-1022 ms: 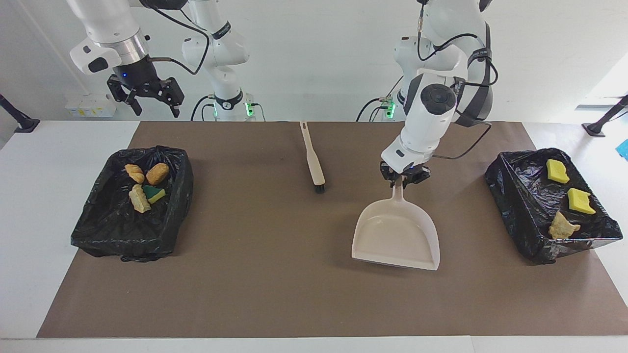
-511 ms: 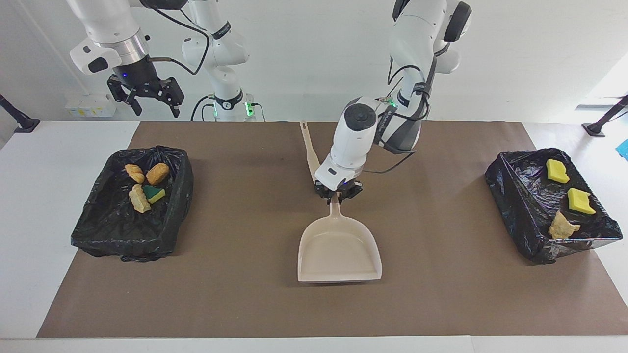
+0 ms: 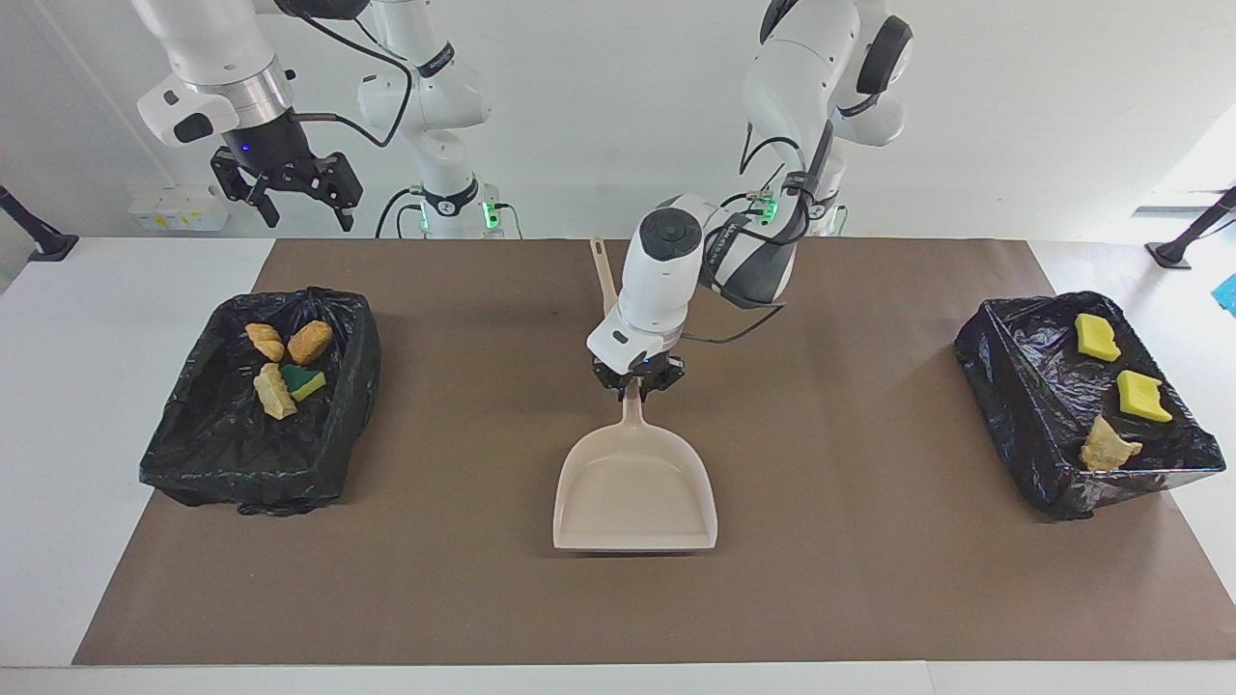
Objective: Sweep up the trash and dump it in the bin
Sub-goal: 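Carry the dustpan to the table center and lower it with the left gripper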
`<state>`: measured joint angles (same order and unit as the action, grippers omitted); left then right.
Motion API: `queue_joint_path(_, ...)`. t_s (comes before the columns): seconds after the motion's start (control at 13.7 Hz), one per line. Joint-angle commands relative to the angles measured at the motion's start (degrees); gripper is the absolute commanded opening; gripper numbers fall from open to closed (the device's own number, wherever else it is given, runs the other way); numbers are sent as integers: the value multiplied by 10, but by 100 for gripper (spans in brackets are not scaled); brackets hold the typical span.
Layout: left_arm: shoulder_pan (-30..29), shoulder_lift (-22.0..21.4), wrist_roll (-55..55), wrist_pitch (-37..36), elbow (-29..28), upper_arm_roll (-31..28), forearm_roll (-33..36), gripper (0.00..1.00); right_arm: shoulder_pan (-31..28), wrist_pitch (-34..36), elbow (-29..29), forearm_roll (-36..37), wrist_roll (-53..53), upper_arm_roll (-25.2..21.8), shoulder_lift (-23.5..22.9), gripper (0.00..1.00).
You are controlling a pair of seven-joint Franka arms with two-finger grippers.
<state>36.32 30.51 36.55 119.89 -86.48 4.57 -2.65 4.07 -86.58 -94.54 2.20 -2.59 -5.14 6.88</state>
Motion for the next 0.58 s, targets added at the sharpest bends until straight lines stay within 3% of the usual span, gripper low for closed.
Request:
queue_joint_path(0.0, 6, -20, 46, 11, -26, -10, -7, 34, -8, 4, 1, -12, 16, 2, 1, 100)
queue_joint_path(0.07, 6, -21, 51, 6, -26, -10, -7, 99, -7, 4, 1, -12, 16, 2, 1, 100)
queue_joint_path(0.29, -1, -48, 48, -15, -27, -13, -7, 100, -8, 4, 1, -12, 17, 3, 1, 100)
queue_joint_path(0.51, -45, -84, 41, -68, -25, -14, -7, 100, -7, 4, 1, -12, 16, 3, 1, 100)
